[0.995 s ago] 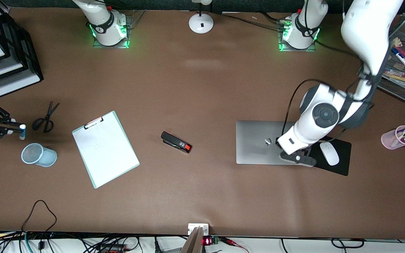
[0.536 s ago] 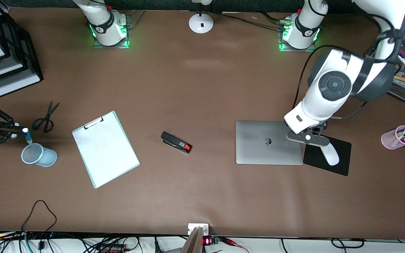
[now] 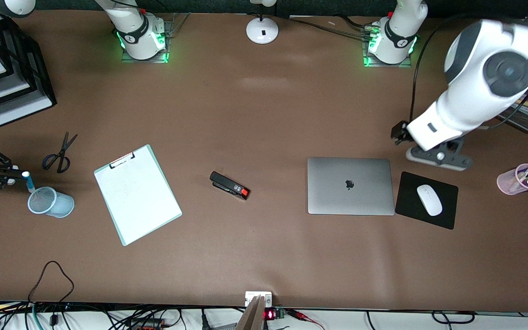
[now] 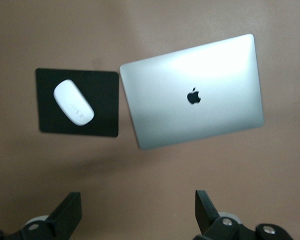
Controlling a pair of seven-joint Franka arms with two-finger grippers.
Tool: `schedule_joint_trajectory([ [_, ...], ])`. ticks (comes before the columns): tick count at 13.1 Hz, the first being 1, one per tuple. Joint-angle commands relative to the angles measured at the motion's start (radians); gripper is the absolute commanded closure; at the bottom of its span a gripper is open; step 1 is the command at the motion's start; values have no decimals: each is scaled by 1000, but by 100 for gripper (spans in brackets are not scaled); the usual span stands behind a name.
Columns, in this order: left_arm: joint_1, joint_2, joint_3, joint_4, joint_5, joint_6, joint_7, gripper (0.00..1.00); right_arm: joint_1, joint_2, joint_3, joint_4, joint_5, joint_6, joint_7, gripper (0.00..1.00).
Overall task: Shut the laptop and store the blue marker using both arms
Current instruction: 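Lift the left gripper off the closed laptop and withdraw it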
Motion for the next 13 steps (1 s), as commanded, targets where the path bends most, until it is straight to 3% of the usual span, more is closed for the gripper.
schedule_joint_trajectory([
  [1,9,-12,6,76,-21,-114,27,0,-34,60,16,50,35,-45,-7,96],
  [3,8,-18,30,80,-30,-114,29,0,-35,74,16,55,37,-39,-29,96],
  [7,-219,-81,355,57,-86,-39,41,0,-34,100,39,85,35,4,-57,96],
  [10,-238,-176,389,-63,-80,23,61,0,-35,117,44,85,34,26,-83,96],
  [13,-232,-178,386,-71,-78,18,66,0,-35,128,44,88,31,47,-96,96],
])
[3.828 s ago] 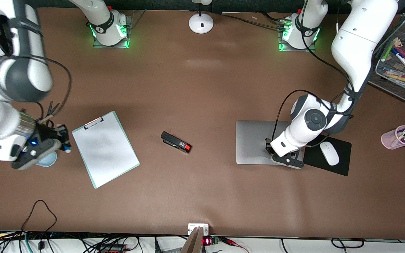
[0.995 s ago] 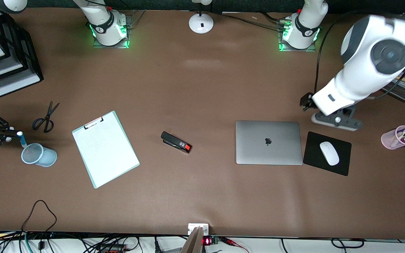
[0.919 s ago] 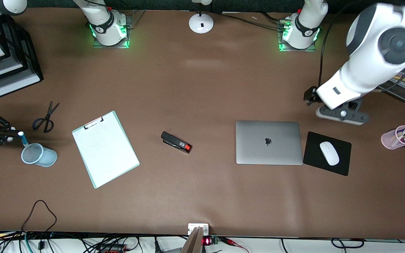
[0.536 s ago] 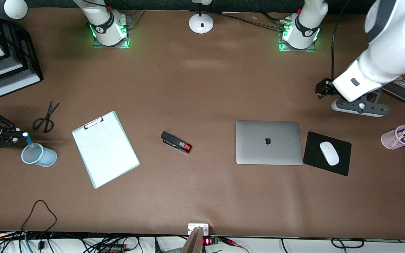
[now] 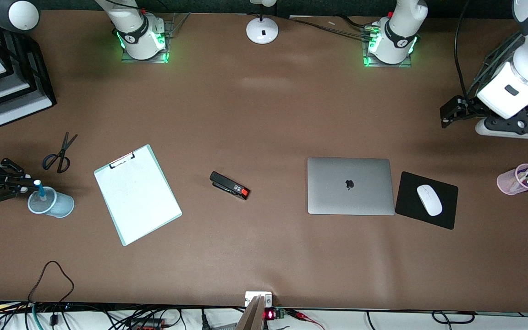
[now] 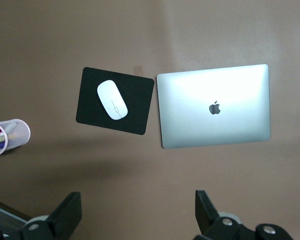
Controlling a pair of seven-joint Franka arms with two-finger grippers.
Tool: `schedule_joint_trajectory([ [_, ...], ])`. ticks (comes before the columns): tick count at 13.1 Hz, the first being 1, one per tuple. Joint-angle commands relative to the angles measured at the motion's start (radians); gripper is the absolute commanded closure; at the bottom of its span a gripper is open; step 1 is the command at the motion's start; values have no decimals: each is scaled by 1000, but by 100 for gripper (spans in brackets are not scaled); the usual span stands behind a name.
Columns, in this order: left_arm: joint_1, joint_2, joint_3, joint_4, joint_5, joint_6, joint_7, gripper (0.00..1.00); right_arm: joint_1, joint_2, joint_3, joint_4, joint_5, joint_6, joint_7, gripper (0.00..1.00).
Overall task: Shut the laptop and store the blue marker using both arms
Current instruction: 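Lower the blue marker into the light blue cup and open the right gripper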
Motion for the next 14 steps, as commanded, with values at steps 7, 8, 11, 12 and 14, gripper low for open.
schedule_joint_trajectory([
  [7,-14,-24,6,-25,-13,-17,54,0,-21,61,11,40,1,57,-13,96],
  [8,-14,-24,7,-25,-13,-19,54,0,-21,69,11,40,1,60,-13,96],
  [11,-14,-18,7,-8,-13,-22,52,0,-23,80,8,38,-2,69,-13,96],
  [12,-14,-18,7,-6,-13,-22,52,0,-26,84,8,38,-2,77,-13,96],
  [14,-14,-13,7,-6,-13,-22,54,0,-33,101,8,38,-11,98,-24,95],
])
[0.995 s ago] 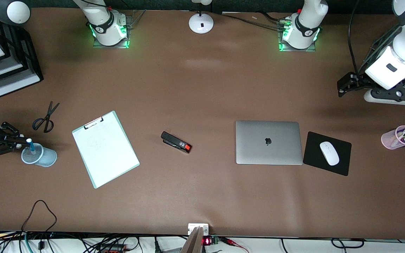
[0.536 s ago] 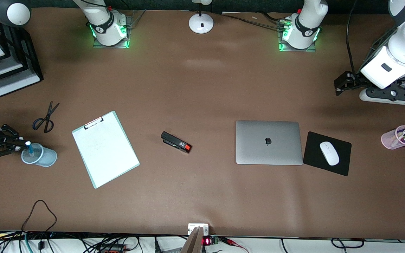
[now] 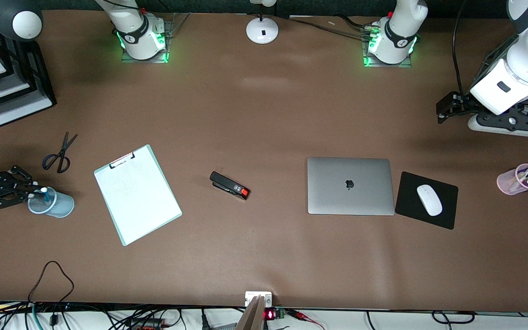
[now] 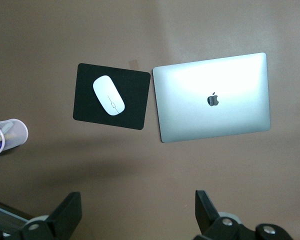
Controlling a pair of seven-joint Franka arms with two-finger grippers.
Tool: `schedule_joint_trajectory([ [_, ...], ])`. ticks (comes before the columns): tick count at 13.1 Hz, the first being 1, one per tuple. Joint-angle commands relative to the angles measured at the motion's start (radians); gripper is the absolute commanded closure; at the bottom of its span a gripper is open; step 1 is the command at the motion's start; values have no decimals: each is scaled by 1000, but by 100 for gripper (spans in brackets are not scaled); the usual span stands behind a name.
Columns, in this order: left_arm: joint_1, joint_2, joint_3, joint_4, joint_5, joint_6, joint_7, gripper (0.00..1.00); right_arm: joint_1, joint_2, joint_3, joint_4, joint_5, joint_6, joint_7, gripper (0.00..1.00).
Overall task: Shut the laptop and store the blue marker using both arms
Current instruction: 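Lower the blue marker into the light blue cup and open the right gripper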
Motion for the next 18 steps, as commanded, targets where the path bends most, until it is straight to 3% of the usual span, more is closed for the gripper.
schedule_joint_trajectory([
  [1,-6,-8,7,8,-11,-15,23,0,-18,34,9,35,-7,12,-31,95],
  [6,-6,-5,7,10,-11,-15,23,0,-26,49,9,34,-7,31,-38,92],
  [7,-6,-3,7,11,-11,-14,23,0,-25,49,9,34,-7,31,-37,84],
  [8,-6,-2,7,11,-11,-14,23,0,-25,49,9,34,-9,29,-29,50],
  [9,-8,-3,7,11,-11,-18,23,0,-26,44,9,32,-7,27,-18,0],
  [13,-8,0,7,13,-11,-15,21,0,-25,-4,9,31,-67,11,93,0],
  [18,-8,1,7,13,-11,-15,21,0,17,-194,18,-8,-188,-26,341,0],
])
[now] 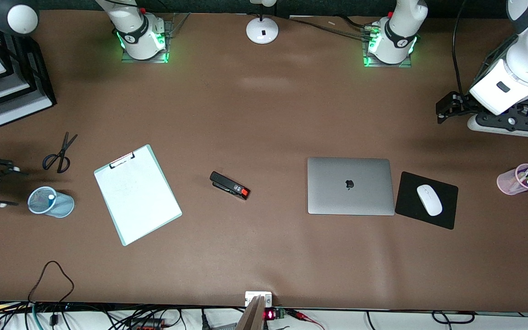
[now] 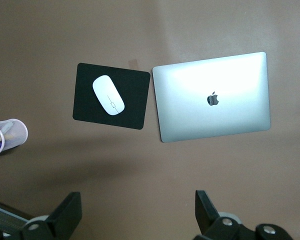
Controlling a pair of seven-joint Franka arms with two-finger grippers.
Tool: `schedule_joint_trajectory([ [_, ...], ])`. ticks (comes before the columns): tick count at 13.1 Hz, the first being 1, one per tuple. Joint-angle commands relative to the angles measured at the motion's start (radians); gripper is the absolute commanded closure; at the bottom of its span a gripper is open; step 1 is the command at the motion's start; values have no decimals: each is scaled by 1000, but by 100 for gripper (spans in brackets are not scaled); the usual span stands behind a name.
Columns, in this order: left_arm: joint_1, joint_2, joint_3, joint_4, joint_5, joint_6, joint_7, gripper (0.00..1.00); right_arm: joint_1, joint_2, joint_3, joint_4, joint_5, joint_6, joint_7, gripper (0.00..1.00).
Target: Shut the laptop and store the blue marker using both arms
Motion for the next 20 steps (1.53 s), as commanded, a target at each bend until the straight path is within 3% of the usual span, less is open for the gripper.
schedule_joint_trajectory([
  [1,-6,0,7,13,-11,-17,20,0,34,-156,11,-87,-94,-11,189,0],
  [4,-6,0,7,13,-11,-14,22,0,111,-327,11,-203,-227,16,446,0],
  [7,-6,0,7,13,-11,-17,22,0,188,-393,11,-216,-303,27,678,0],
  [15,-6,-1,7,13,-13,-20,20,0,341,-463,11,-303,-481,26,1491,0],
  [18,-6,-1,9,13,-13,-33,22,0,358,-473,10,-325,-486,24,1674,0],
  [20,-6,-1,10,13,-13,-34,22,0,392,-471,10,-331,-540,18,1760,0],
])
